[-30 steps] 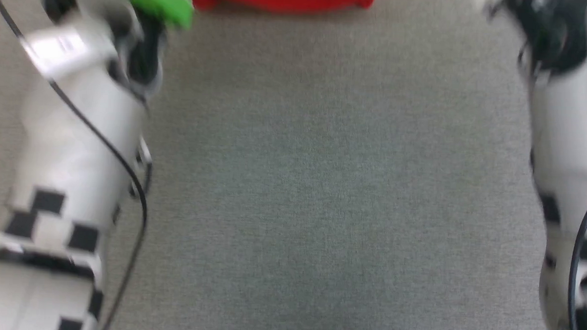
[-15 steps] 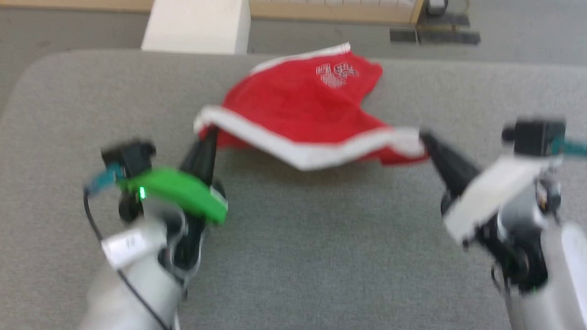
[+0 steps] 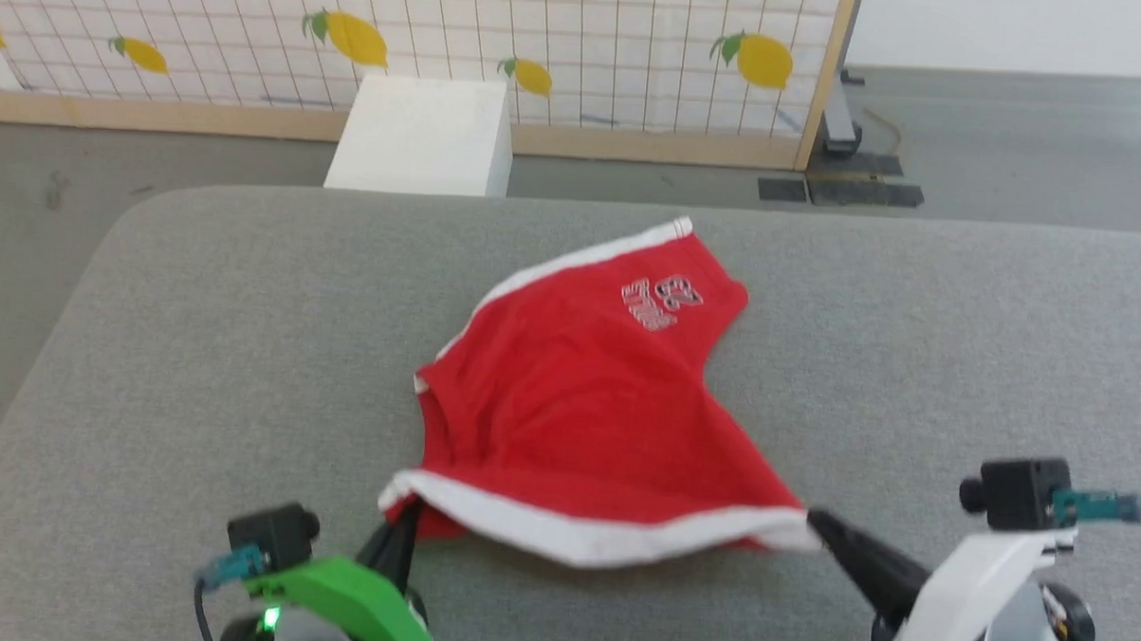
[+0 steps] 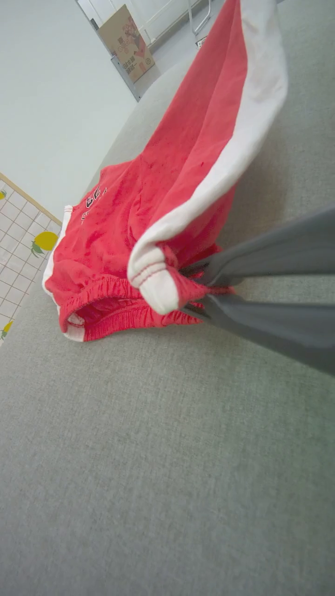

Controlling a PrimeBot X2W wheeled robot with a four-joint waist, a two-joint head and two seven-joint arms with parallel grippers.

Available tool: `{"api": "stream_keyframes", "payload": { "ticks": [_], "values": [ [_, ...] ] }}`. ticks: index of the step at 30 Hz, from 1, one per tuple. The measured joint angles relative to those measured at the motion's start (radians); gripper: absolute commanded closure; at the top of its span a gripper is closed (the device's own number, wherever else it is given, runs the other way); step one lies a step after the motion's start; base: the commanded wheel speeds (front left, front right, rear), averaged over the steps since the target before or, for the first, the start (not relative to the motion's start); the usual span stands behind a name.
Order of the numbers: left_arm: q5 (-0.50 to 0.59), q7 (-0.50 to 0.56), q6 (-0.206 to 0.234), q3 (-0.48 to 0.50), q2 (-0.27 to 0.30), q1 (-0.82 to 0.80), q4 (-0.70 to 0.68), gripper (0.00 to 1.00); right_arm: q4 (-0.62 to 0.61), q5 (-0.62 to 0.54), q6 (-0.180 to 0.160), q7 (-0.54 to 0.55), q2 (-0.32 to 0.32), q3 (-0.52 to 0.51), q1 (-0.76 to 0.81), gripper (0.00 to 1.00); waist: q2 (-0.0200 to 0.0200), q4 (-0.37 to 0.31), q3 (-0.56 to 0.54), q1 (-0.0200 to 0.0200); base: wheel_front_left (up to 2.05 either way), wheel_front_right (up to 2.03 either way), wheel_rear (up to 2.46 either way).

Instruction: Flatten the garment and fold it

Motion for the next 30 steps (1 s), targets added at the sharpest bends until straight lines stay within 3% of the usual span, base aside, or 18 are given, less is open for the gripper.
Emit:
{"api": "stream_keyframes", "payload": {
  "ticks": [2, 3, 11, 21, 30],
  "values": [
    [-0.003, 0.021, 0.018, -0.005, 0.011, 0.035, -0.027, 1.0, -0.04, 0.012, 0.0, 0.044, 0.004, -0.003, 0.037, 1.0, 0.0, 0.002, -0.008, 0.0, 0.0, 0.0, 0.0],
    [-0.011, 0.065, 0.047, -0.012, 0.03, 0.084, -0.088, 1.0, -0.111, 0.035, 0.0, 0.142, 0.004, -0.011, 0.095, 1.0, 0.0, 0.005, -0.013, -0.0001, 0.0, 0.0, 0.0],
    [-0.047, 0.103, 0.064, 0.003, 0.027, 0.083, -0.197, 1.0, -0.127, -0.01, 0.0, 0.155, 0.027, -0.11, 0.01, 1.0, 0.0, -0.002, 0.015, 0.0, 0.0, 0.0, 0.0],
    [-0.064, 0.138, 0.058, 0.01, -0.019, -0.112, -0.193, 1.0, 0.085, -0.063, 0.0, 0.084, 0.026, -0.126, -0.328, 1.0, 0.0, 0.0, 0.111, 0.0, 0.0, 0.0, 0.0],
    [-0.059, 0.138, 0.062, 0.034, -0.053, -0.291, -0.089, 1.0, 0.349, -0.164, 0.0, -0.016, 0.013, -0.078, -0.631, 1.0, 0.0, 0.029, 0.25, 0.0001, 0.0, 0.0, 0.0]
  ]
}}
